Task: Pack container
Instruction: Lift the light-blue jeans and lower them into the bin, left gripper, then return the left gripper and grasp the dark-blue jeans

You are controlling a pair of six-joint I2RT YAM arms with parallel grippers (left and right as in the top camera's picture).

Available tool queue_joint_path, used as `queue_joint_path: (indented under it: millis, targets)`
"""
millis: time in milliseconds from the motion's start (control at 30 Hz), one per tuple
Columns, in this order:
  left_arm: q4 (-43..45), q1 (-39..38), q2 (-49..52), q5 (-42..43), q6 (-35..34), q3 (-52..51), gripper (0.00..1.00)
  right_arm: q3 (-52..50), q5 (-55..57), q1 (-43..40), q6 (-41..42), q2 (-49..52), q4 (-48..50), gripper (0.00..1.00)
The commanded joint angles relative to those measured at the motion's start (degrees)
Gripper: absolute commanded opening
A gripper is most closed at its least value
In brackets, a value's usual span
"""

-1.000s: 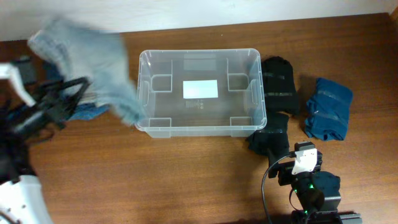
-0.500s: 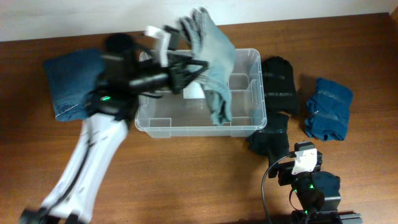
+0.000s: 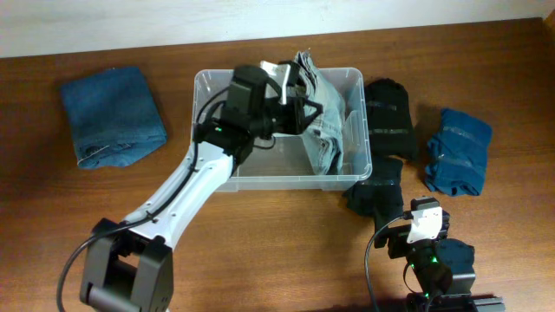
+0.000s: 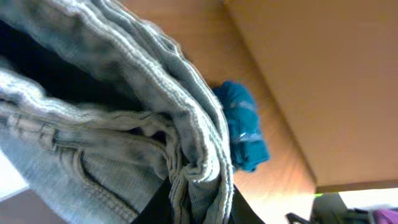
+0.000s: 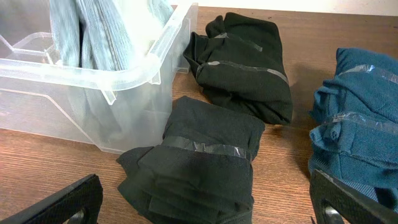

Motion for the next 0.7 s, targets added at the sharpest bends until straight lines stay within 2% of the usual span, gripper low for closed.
queue_joint_path:
  millis: [0, 67, 100, 233, 333, 400, 500, 667]
  targets:
    - [-3.8, -0.1, -0.2, -5.4, -0.2, 1.2, 0.08, -0.4, -0.3, -0.4, -0.3, -0.4, 0.2, 0.98]
    - [-6.8, 0.7, -0.2, -6.1, 0.0, 1.2, 0.29, -0.4, -0.3, -0.4, -0.3, -0.4, 0.2, 0.99]
    - [-8.7, 1.3, -0.2, -6.5, 0.2, 1.2, 0.35, -0.4, -0.3, -0.4, -0.3, -0.4, 0.2, 0.98]
    - [-16.5, 4.9, -0.3, -6.4, 1.2, 1.2, 0.38, -0.4, -0.3, -0.4, -0.3, -0.4, 0.2, 0.98]
    - [-22.5, 9.5, -0.9, -5.7, 1.2, 1.2, 0.45, -0.4, -0.3, -0.4, -0.3, -0.4, 0.2, 0.98]
    - [-25.0, 13.1, -1.6, -4.0, 1.7, 1.2, 0.46, -0.4, -0.3, -0.4, -0.3, -0.4, 0.2, 0.98]
    - [-27.2, 20.9, -3.2, 1.2, 4.6, 1.2, 0.47, -0.4, -0.3, -0.4, -0.3, -0.4, 0.2, 0.98]
    - [-27.6, 31.6, -5.2, 11.0, 9.1, 1.2, 0.57, -0.4, -0.3, -0.4, -0.3, -0.4, 0.2, 0.98]
